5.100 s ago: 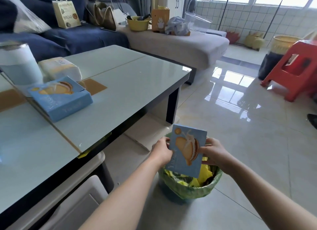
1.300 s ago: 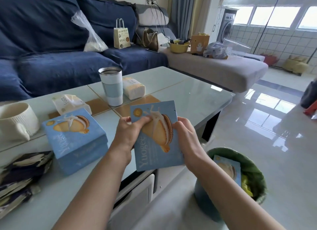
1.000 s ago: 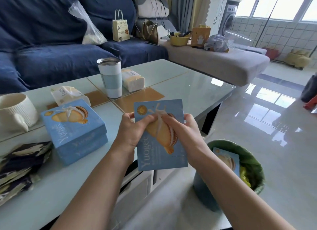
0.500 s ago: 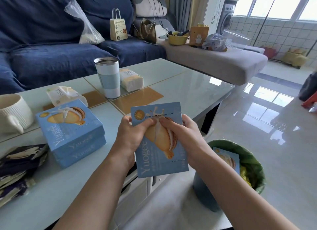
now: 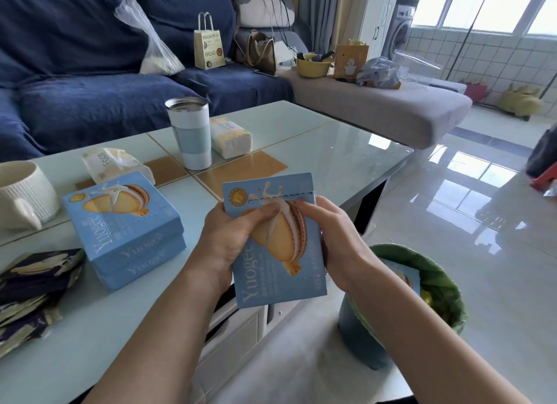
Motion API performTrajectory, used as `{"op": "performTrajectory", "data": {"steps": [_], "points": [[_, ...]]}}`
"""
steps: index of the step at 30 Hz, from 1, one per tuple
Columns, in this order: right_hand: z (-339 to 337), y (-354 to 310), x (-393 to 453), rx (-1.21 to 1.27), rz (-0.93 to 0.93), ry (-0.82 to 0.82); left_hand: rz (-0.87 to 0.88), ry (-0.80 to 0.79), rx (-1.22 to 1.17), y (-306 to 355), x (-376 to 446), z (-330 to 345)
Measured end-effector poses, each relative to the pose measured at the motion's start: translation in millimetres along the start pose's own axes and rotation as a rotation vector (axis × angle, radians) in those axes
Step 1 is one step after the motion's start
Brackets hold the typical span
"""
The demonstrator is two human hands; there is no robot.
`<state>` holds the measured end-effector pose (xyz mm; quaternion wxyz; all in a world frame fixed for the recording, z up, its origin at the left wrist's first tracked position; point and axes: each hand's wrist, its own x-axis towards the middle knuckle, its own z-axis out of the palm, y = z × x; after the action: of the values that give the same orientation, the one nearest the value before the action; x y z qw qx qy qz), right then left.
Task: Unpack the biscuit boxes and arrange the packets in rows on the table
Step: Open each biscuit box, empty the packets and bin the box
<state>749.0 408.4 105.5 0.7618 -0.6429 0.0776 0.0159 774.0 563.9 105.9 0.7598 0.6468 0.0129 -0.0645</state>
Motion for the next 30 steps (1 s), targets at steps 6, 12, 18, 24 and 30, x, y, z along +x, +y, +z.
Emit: {"op": "performTrajectory", "data": {"steps": [6,12,18,24,30], "points": [[-2.0,0.7,1.9,0.014,0.013,0.023,-0.076,0.06,-0.044,-3.6,0.2,4.5],[-6.8,-4.6,5.7,0.109,0.061,0.078,-0.15,-0.162,0.074,2.8,-1.8,-1.4],[-14.5,-7.0,7.0,0.126,0.052,-0.024,-0.134,-0.242,0.142,2.1,-2.8,-6.1],[-18.2,-1.7,4.8,-0.014,0.112,-0.237,-0.141,-0.249,0.096,5.1,-0.9,-12.6],[-23.8,0.0,1.5,0.011,0.184,-0.347,-0.228,-0.464,0.058,8.9,-1.1,-28.7]]}}
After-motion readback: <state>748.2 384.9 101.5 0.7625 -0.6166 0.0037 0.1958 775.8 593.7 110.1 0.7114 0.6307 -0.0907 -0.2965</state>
